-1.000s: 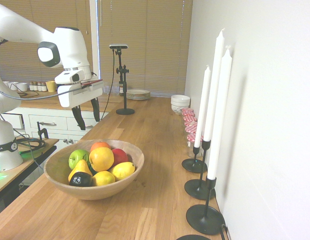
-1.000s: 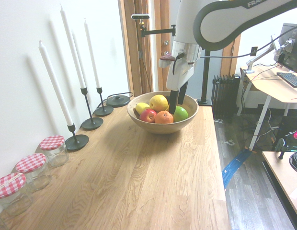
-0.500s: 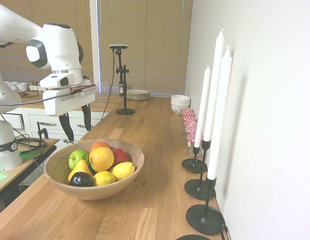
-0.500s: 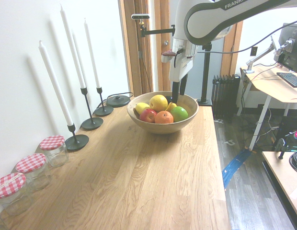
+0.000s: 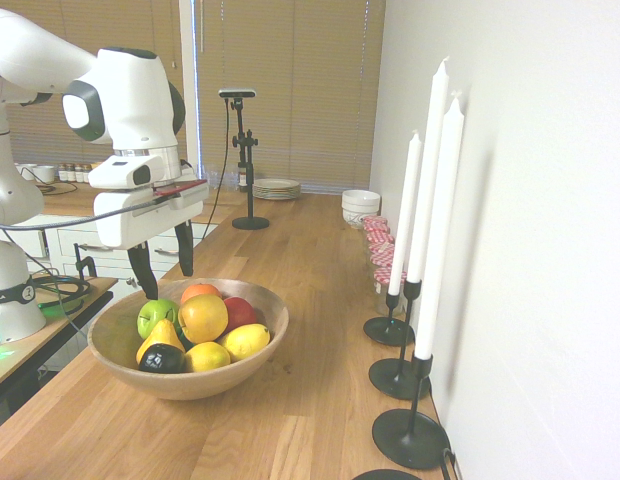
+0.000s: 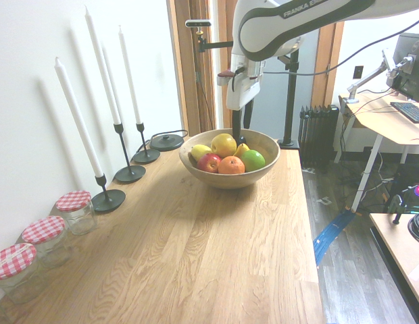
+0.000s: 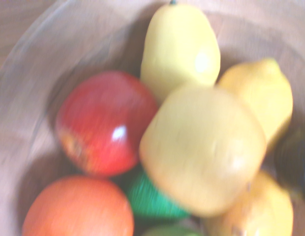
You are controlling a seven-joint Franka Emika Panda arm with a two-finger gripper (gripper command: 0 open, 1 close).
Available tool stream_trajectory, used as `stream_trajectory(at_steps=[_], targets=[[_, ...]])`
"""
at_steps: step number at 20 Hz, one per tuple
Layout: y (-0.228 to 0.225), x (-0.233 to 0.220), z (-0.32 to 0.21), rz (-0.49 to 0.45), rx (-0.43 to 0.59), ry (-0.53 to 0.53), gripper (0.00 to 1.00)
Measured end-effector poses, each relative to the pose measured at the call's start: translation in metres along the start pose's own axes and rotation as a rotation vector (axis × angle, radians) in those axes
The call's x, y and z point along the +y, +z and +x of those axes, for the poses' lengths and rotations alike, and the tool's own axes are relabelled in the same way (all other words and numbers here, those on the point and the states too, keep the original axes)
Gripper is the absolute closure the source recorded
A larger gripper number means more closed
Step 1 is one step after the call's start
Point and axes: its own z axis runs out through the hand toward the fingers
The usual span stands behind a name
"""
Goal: Take pear out of the basket
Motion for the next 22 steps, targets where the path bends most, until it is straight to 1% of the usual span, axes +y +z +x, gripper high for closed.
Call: stream_trajectory(at_steps=[8,13,16,17,22], targets=[[0.023,-0.029,0.039,-0.024,-0.032,-0.012,0.0],[0.044,-0.044,0.046,-0.05,-0.058,-0.027,0.0],[0.049,-0.05,0.046,-0.052,-0.067,-0.032,0.0],[0.049,-0.051,0.046,-0.051,-0.069,-0.033,1.0],[0.05,-0.05,0.046,-0.045,-0.076,-0.027,1.0]])
